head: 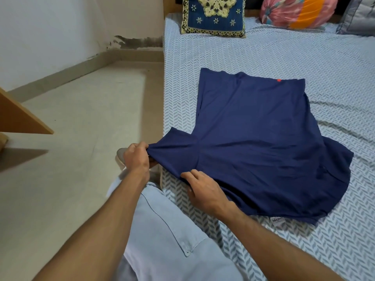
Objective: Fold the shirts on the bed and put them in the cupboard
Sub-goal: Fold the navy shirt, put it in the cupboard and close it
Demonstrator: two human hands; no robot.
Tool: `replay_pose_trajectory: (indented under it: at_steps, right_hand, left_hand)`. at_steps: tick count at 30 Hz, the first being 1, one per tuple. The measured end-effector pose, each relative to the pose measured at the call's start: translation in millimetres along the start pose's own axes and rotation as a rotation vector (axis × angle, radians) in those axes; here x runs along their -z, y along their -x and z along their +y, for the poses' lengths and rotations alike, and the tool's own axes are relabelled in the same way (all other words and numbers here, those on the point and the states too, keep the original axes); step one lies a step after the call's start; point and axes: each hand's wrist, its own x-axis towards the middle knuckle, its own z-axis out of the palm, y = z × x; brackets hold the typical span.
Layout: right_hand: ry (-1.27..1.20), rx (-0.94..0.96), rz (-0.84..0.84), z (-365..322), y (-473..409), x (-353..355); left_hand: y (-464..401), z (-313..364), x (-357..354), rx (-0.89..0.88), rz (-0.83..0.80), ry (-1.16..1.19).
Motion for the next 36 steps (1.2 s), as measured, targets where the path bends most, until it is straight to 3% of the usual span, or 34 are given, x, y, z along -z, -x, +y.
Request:
replay_pose_trajectory:
  at_steps: [3, 6, 9, 12, 14, 16, 20, 23, 28, 33, 36]
  right_hand:
    - [-0.036, 0.043, -0.030, 4, 2, -3]
    - [-0.149, 0.051, -0.023, 13, 9, 6]
    - [-0.266, -0.007, 0.235, 40, 27, 23]
    - [-0.263, -0.201, 0.504, 100, 54, 41]
    - [-0.257, -0.413, 0.583, 154, 78, 58]
    - [-0.277, -0.651, 0.633, 207, 103, 73]
    - [-0.310, -1.045, 0.661, 301, 151, 99]
    - [-0.551, -1.273, 0.683, 348, 171, 109]
    - [-0.841, -1.346, 0.787, 397, 180, 114]
    - [-0.979, -1.277, 0.816, 412, 158, 133]
    - [-1.229, -1.222, 0.801, 413, 152, 149]
  left_hand:
    - [-5, -12, -1, -0.016, 0.000, -0.227]
    - [-4, -19, -11, -0.089, -0.086, -0.690]
    - [14, -22, -32, -0.240, -0.054, -1.037]
    - [33, -25, -58, -0.667, 0.038, -1.175]
    - [47, -35, -92, -0.931, -0.129, -1.185]
    - [72, -47, -134, -1.023, -0.421, -1.148]
    - [162, -93, -217, -0.943, -0.982, -1.136]
    - [213, -135, -261, -0.760, -1.253, -1.299]
    - [246, -181, -284, -0.701, -1.226, -1.583]
    - [254, -178, -287, -0.543, -1.210, -1.595]
    - [260, -184, -284, -0.641, -1.149, -1.622]
